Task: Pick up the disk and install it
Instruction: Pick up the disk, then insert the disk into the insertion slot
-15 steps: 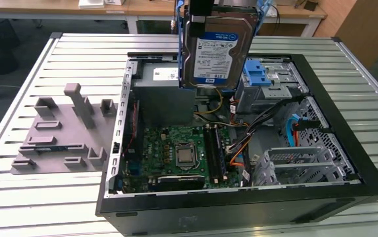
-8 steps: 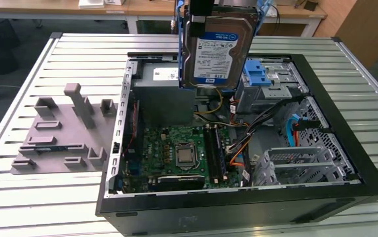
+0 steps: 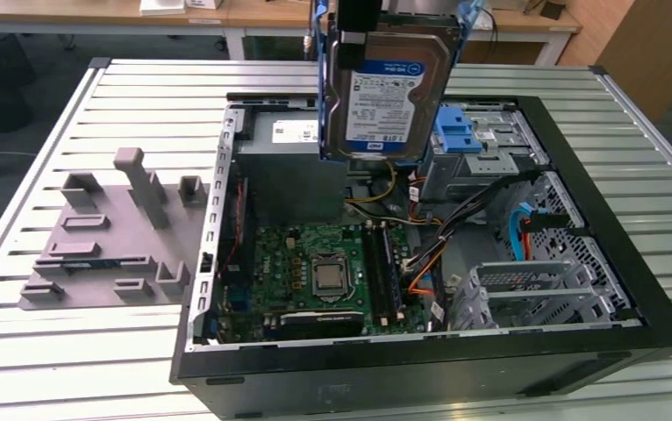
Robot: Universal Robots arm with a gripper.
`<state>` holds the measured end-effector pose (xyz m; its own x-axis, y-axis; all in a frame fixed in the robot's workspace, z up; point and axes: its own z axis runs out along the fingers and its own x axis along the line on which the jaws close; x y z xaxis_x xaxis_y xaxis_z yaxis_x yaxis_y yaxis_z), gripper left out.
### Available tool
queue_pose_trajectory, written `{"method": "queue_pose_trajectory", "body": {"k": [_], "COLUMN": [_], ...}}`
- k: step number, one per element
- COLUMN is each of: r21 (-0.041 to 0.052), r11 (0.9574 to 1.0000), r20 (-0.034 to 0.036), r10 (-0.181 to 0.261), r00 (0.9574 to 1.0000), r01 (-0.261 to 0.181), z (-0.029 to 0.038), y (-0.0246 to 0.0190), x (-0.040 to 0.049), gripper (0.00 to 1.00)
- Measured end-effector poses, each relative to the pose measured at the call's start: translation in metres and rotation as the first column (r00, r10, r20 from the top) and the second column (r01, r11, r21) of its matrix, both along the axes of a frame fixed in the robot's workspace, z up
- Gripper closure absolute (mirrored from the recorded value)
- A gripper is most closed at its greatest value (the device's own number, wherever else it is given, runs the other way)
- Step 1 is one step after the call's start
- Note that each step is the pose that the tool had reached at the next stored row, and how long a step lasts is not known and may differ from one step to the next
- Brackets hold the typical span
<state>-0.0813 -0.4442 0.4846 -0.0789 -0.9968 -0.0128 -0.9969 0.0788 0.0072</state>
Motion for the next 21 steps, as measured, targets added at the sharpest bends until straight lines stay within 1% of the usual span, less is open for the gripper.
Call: {"method": "queue_pose_trajectory", "body": {"k": [3, 7, 8, 12, 15, 21], "r21": [0.0001, 0.0000, 0.0001, -0.0001, 0.0001, 0.0000], "r11": [1.0000, 1.0000, 1.0000, 1.0000, 1.0000, 1.0000], "r20": [-0.0001, -0.0002, -0.0001, -0.0003, -0.0004, -0.0005], "r10": [0.000, 0.000, 0.000, 0.000, 0.000, 0.000], "r00": [1.0000, 1.0000, 1.0000, 1.0000, 1.0000, 1.0000], "r01": [0.000, 0.000, 0.000, 0.000, 0.000, 0.000], "z": [-0.0010, -0.0022, -0.0026, -0.0040, -0.0049, -0.0050], "y": [-0.0063, -0.0171, -0.0186, -0.0194, -0.0194, -0.0194], "x": [0.0001, 0.0007, 0.0016, 0.0086, 0.0160, 0.0168], "gripper": [0.64, 0.64, 0.64, 0.64, 0.64, 0.64]}}
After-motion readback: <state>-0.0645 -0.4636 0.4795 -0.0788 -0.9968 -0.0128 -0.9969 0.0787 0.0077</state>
